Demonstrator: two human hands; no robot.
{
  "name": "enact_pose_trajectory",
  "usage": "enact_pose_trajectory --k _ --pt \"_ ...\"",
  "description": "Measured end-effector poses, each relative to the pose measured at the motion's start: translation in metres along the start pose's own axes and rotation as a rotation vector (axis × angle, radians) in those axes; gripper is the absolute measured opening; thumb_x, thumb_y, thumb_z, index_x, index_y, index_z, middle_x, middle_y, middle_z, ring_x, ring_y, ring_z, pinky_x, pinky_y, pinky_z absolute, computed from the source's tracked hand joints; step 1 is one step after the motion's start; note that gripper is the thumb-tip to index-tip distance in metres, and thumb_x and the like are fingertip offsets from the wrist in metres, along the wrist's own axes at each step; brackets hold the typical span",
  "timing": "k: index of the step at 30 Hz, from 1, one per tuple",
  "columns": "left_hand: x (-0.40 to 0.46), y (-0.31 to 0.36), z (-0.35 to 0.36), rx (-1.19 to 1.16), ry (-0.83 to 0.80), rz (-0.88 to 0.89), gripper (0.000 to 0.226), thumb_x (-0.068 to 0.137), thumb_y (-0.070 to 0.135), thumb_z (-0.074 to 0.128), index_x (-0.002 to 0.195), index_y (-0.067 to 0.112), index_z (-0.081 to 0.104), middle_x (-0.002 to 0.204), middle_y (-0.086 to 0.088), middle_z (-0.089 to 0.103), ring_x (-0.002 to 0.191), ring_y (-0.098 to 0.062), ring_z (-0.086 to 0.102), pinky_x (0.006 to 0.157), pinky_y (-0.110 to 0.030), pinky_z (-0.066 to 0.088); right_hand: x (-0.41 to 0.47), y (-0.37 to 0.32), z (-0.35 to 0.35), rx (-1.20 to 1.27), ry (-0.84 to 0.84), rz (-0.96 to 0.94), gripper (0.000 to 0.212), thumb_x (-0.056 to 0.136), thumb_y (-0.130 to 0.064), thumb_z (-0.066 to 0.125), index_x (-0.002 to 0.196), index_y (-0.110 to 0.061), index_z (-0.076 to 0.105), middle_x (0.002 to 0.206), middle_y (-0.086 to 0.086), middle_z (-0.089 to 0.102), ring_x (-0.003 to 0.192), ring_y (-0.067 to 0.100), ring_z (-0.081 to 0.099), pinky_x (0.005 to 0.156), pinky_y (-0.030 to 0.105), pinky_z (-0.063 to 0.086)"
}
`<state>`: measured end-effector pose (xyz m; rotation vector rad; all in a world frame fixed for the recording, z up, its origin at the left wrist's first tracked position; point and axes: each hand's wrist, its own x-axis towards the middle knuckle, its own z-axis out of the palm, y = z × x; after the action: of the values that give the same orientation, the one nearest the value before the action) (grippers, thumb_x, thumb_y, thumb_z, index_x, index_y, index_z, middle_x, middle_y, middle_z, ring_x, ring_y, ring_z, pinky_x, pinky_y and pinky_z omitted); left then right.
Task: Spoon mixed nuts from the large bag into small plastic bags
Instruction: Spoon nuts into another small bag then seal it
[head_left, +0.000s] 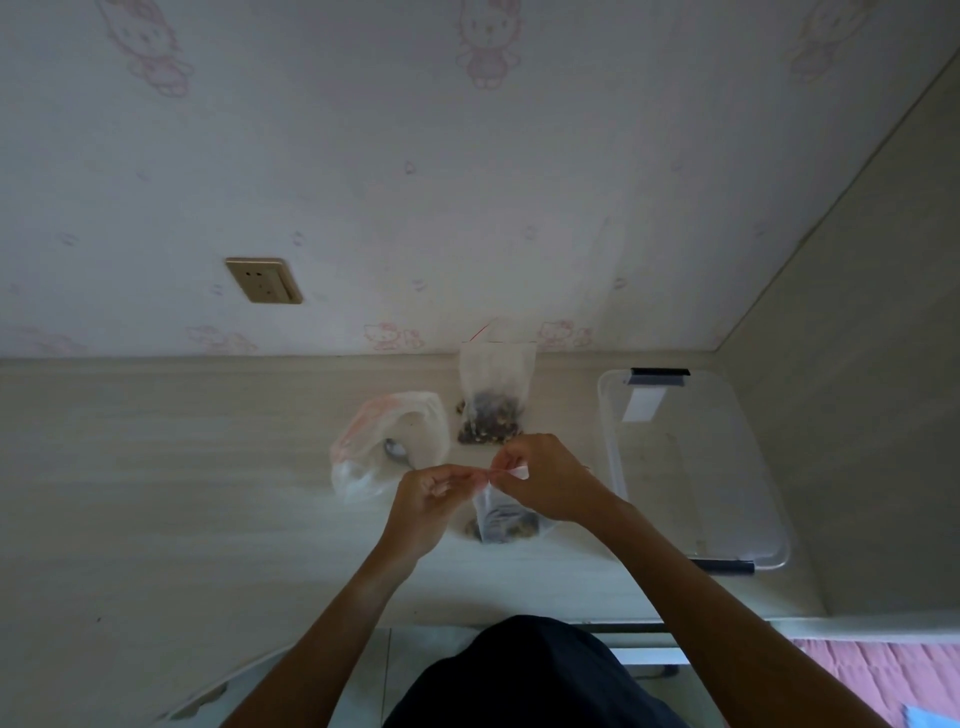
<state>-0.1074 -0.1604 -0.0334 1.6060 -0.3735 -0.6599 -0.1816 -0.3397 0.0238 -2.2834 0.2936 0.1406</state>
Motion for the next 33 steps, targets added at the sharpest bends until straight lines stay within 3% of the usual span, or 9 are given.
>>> enact_pose_trajectory --k 7,14,19,33 --pt "-0.001 0.000 0.001 -0.021 -0.009 0.002 0.010 0.090 0.008 0.077 0.097 0.003 0.080 0.097 -0.012 0.080 0.099 -0.031 0.076 0.093 -0.037 0.057 -0.002 -0.005 0.007 -0.116 0.036 0.035 0.015 0.094 -0.022 0.066 0.089 -0.011 0.075 0.085 0.005 0.075 0.079 0.019 0.070 0.065 0.017 0.047" --pt "0.000 0.006 -0.004 -0.006 0.008 -0.006 0.005 0.090 0.010 0.077 0.094 0.008 0.081 0.086 0.000 0.080 0.078 -0.006 0.072 0.074 -0.016 0.052 -0.009 -0.001 0.005 -0.259 0.121 -0.110 0.014 0.096 -0.023 0.061 0.097 -0.013 0.072 0.095 0.001 0.070 0.084 0.018 0.063 0.079 0.028 0.046" --pt "0.004 0.004 -0.014 0.033 0.024 -0.041 0.008 0.094 0.011 0.073 0.098 0.009 0.080 0.097 -0.001 0.081 0.092 -0.009 0.075 0.079 -0.013 0.053 -0.014 0.016 -0.011 -0.308 0.082 -0.127 0.016 0.100 -0.024 0.058 0.101 -0.013 0.070 0.098 0.002 0.068 0.086 0.017 0.060 0.083 0.028 0.044" --pt "0.009 -0.003 -0.029 0.012 0.000 -0.090 0.012 0.097 0.016 0.070 0.092 0.009 0.080 0.089 -0.008 0.080 0.087 -0.014 0.074 0.077 -0.013 0.053 -0.034 0.053 -0.046 -0.201 0.019 -0.007 0.025 0.101 -0.034 0.064 0.102 -0.011 0.074 0.098 0.001 0.072 0.089 0.014 0.065 0.086 0.031 0.052"
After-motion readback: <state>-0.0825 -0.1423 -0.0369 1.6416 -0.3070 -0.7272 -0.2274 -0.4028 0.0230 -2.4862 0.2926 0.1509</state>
